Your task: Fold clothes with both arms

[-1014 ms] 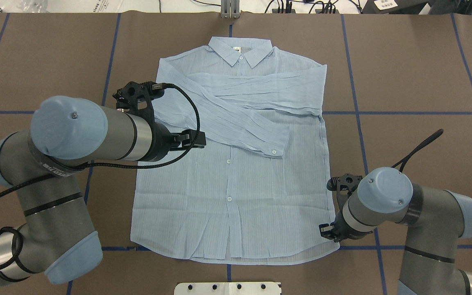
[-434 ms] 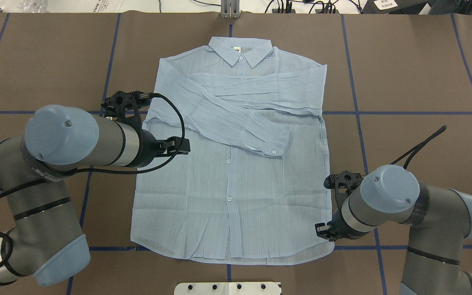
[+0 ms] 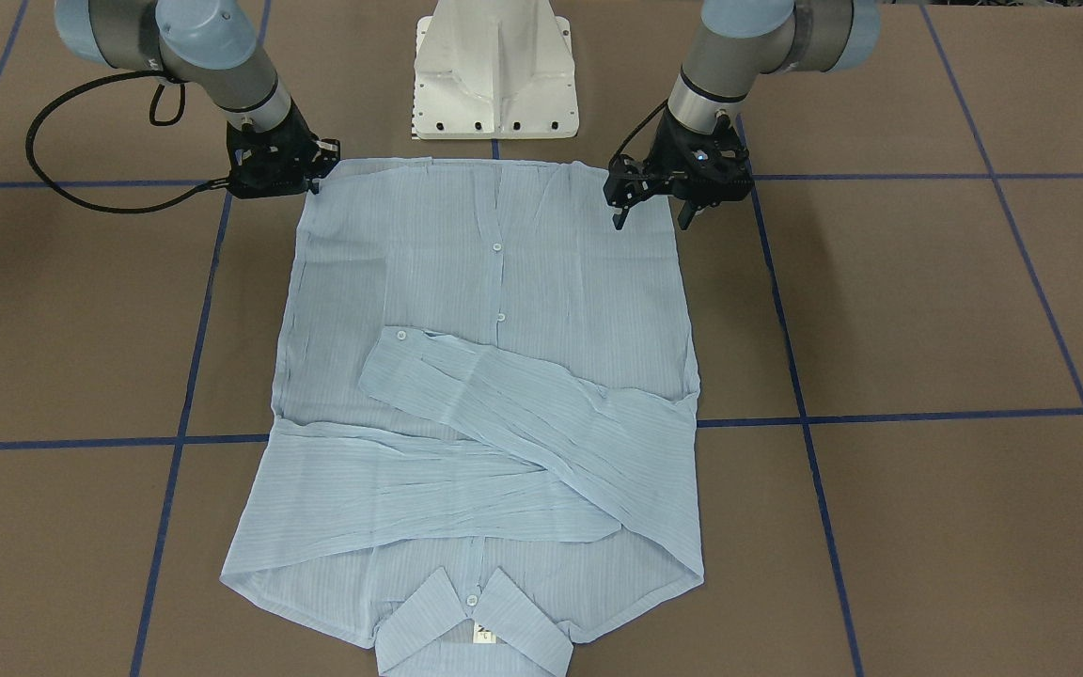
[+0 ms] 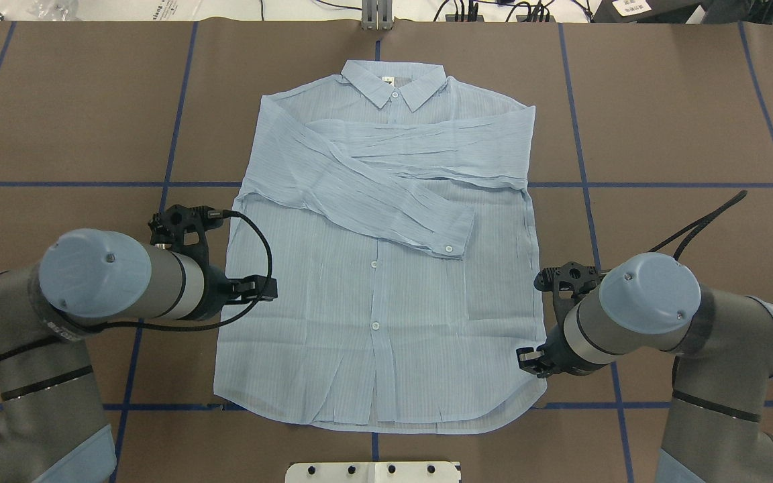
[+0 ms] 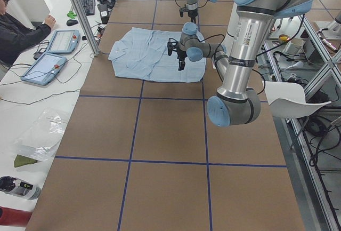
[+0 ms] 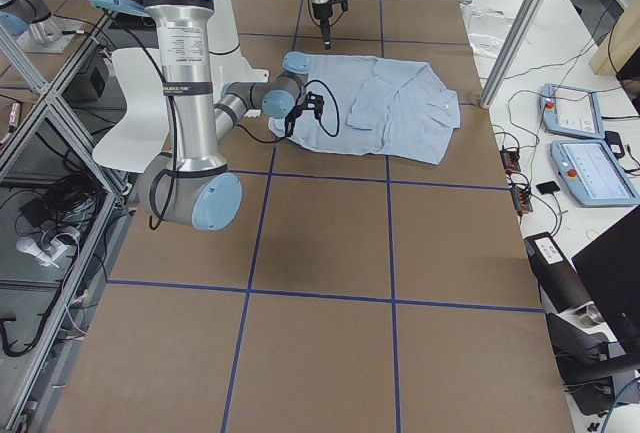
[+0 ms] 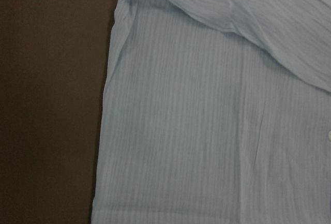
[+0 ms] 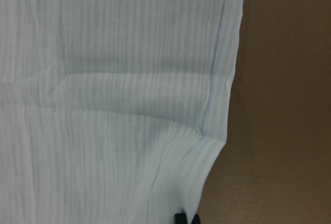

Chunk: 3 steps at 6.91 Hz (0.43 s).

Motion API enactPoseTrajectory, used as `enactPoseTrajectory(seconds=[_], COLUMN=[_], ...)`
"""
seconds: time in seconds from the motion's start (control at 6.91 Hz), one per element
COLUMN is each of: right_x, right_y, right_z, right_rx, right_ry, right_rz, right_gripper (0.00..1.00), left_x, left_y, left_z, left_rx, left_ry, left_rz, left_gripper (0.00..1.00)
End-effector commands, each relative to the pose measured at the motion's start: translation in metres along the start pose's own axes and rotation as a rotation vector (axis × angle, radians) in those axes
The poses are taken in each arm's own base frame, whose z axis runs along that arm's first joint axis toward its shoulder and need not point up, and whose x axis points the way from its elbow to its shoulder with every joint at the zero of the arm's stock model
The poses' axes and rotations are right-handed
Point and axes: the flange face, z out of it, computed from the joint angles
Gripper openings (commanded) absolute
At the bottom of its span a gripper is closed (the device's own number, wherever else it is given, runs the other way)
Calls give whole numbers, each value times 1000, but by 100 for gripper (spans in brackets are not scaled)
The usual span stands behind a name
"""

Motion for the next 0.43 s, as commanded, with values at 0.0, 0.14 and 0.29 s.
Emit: enactPoseTrajectory(seconds=[0.0,0.14,0.29], right_x=[1,-2,-2], right_y=[-5,-4,-4], right_z=[-10,-14,-15], right_rx=[12,14,16], right_ry=[-13,-24,-25], right_rz=[8,1,1], right_gripper=[0,0,0], left_x=[-20,-44,-46], left_y=[42,50,56], left_z=[24,28,31], left_rx=[-63,-70,-77], left_ry=[-26,-12,-10], left_rz=[-14,-21,-35], left_gripper=[100,100,99])
